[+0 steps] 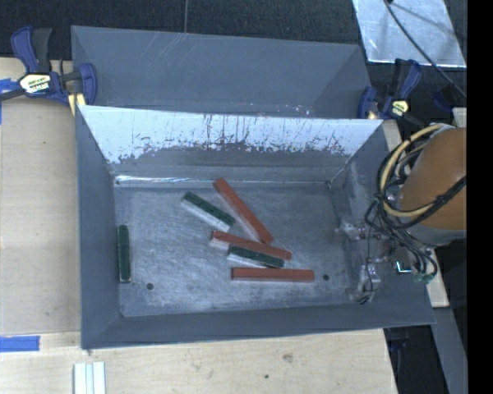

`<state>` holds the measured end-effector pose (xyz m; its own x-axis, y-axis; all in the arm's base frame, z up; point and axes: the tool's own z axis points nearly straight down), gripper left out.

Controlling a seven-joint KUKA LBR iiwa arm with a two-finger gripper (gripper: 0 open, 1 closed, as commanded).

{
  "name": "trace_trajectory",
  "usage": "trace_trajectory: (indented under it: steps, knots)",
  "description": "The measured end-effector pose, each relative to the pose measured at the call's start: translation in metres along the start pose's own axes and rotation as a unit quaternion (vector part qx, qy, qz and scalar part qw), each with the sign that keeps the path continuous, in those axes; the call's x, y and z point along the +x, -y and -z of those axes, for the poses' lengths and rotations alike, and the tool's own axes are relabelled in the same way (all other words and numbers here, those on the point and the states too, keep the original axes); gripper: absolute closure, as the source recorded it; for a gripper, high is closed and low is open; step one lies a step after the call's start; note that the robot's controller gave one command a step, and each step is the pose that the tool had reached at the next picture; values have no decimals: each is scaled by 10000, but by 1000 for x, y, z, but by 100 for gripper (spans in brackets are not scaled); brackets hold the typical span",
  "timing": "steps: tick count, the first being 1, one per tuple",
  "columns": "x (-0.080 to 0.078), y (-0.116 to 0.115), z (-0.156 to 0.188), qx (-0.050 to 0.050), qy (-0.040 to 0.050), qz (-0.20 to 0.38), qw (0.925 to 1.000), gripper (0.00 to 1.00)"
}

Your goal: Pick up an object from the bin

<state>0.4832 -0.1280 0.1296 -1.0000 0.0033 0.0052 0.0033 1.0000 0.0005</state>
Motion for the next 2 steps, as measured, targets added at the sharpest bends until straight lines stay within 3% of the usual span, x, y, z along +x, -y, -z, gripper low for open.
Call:
trace_trajectory:
  steps: [1,2]
  knots:
    - [-47,-70,-62,-10,41,67,10000,0]
    - [-2,-133,-59,-3,52,601,9982,0]
